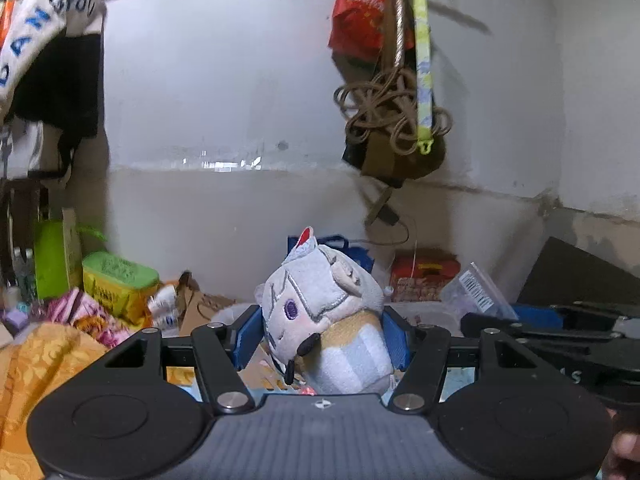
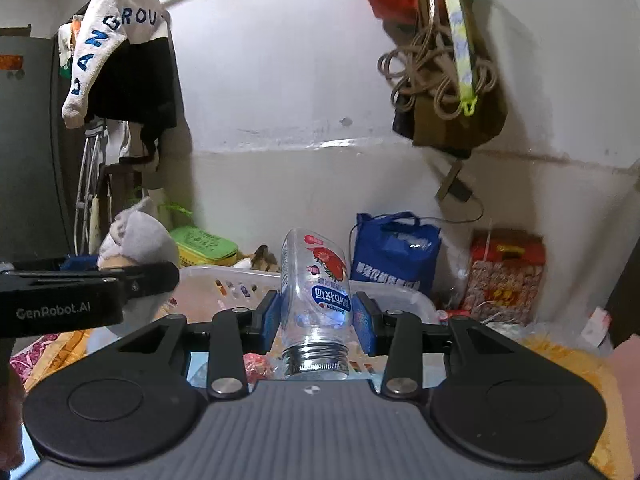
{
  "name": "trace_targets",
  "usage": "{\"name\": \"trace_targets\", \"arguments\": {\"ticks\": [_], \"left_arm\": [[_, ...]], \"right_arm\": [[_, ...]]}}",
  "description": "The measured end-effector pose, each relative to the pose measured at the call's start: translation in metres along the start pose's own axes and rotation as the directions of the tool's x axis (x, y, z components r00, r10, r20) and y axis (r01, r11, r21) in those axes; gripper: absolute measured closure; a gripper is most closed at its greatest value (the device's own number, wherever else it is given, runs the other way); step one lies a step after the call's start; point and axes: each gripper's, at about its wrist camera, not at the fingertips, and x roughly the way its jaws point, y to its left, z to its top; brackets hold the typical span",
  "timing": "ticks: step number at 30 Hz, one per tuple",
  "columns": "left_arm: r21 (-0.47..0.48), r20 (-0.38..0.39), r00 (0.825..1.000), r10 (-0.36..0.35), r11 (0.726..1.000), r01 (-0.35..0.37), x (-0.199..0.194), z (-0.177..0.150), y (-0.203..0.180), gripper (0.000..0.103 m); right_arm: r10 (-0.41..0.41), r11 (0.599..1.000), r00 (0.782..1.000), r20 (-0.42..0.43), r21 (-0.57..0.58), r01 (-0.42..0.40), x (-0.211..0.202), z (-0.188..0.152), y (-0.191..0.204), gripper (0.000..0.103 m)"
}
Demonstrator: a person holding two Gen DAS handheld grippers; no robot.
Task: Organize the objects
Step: 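Lift the bottle and plush toy over the clear basket and open both tools, then grasp the white KENT pack with the right tool while the left tool grasps the red Zhonghua box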
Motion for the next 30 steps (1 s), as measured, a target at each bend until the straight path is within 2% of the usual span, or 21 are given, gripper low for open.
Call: {"name": "trace_targets", "arguments": {"ticks": [8, 9, 10, 11, 12, 14, 17, 20, 22, 26, 29, 30], "left_arm": [[-0.050, -0.030, 1.000, 0.005, 0.999, -0.007, 0.024, -0.012, 0.018, 0.035], [-0.046, -0.028, 1.000, -0.006, 0.999, 0.005, 0.026, -0.012, 0.019, 0.025], [-0.045, -0.020, 1.000, -0.013, 0.999, 0.012, 0.026, -0.014, 0.019, 0.011], [-0.050, -0.006, 1.000, -0.008, 0.999, 0.007, 0.024, -0.014, 0.020, 0.009], [-0.060, 0.015, 1.000, 0.006, 0.998, -0.005, 0.021, -0.014, 0.021, 0.009], [-0.079, 0.049, 0.998, 0.028, 0.997, -0.024, 0.009, -0.013, 0.026, 0.009], [-0.092, 0.055, 0.997, 0.049, 0.995, -0.044, -0.017, -0.019, 0.034, 0.009], [-0.009, -0.024, 0.999, -0.028, 1.000, 0.027, -0.047, -0.047, 0.026, 0.009], [0.030, -0.092, 0.994, -0.067, 0.997, 0.070, -0.067, -0.078, 0.017, 0.009], [0.051, -0.252, 0.961, -0.119, 0.989, 0.136, -0.081, -0.125, 0.003, 0.009], [0.106, -0.313, 0.940, -0.136, 0.978, 0.177, -0.085, -0.142, -0.013, 0.010], [0.130, -0.309, 0.939, -0.150, 0.972, 0.198, -0.089, -0.146, -0.018, 0.010]], "right_arm": [[0.035, 0.999, 0.999, 0.005, -0.035, -0.035, 0.013, -0.011, 0.004, 0.058], [0.032, 0.999, 0.999, 0.005, -0.039, -0.032, 0.013, -0.012, 0.006, 0.040], [0.015, 0.999, 1.000, -0.002, -0.037, -0.015, 0.015, -0.011, 0.007, 0.028], [-0.028, 0.999, 1.000, -0.002, -0.032, 0.028, 0.014, -0.011, 0.009, 0.005], [-0.057, 0.998, 0.998, 0.017, -0.033, 0.058, 0.010, -0.010, 0.011, 0.000], [-0.079, 0.996, 0.994, 0.077, -0.033, 0.082, -0.011, -0.013, 0.012, 0.000], [-0.025, 1.000, 0.994, 0.108, 0.010, 0.024, -0.050, -0.021, 0.009, 0.000], [0.020, 0.997, 0.997, 0.079, 0.076, -0.026, -0.086, -0.046, 0.005, 0.000], [0.045, 0.991, 0.997, 0.058, 0.121, -0.052, -0.101, -0.066, 0.000, 0.000], [0.062, 0.966, 0.996, -0.059, 0.256, -0.045, -0.106, -0.099, -0.017, 0.000], [0.046, 0.972, 0.994, -0.101, 0.236, -0.021, -0.100, -0.105, -0.023, 0.000], [0.044, 0.975, 0.993, -0.111, 0.222, -0.018, -0.099, -0.107, -0.024, 0.000]]}}
